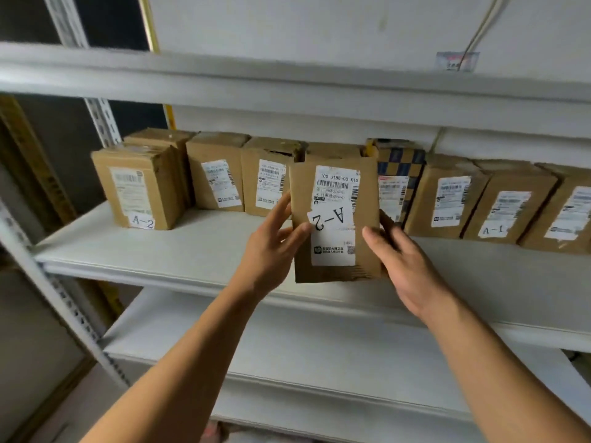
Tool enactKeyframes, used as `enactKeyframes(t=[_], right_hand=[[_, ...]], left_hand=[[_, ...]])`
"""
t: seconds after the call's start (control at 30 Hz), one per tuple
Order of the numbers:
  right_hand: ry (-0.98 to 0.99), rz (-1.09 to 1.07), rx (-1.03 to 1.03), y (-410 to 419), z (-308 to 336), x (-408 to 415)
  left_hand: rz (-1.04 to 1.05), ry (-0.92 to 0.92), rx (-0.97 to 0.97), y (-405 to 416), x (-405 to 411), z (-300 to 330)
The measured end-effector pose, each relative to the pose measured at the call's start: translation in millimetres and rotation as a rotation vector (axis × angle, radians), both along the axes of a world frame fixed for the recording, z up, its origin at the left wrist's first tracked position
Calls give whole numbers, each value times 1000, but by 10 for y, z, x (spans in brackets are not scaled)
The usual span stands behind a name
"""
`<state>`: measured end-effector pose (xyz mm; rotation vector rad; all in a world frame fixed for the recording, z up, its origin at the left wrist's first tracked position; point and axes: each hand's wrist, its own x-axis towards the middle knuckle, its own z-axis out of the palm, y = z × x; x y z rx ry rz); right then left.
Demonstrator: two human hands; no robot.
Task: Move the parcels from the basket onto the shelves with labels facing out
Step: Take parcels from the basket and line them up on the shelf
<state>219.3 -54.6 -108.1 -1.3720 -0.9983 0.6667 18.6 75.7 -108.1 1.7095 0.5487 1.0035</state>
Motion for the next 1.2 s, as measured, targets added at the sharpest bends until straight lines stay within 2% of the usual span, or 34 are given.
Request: enactKeyframes(t=[0.17, 0.3, 0.6, 0.93, 1.03, 1.2], right_hand=[[-92, 185, -82, 537, 56, -8], [-138, 251, -95, 1058, -7, -231], [-297, 93, -137, 2134, -307, -1039], [-153, -33, -77, 2776, -471, -1671], [-154, -41, -63, 2864, -495, -1736], [-125, -70, -20, 2909, -500, -1826]], left_hand=[[145, -14, 31, 343, -225, 85], [239, 20, 56, 666, -505, -14], [409, 74, 59, 1489, -1204, -202], [465, 42, 121, 2252, -1577, -423], [490, 6, 112, 2358, -1615, -451], [585, 50, 189, 2424, -1595, -482]])
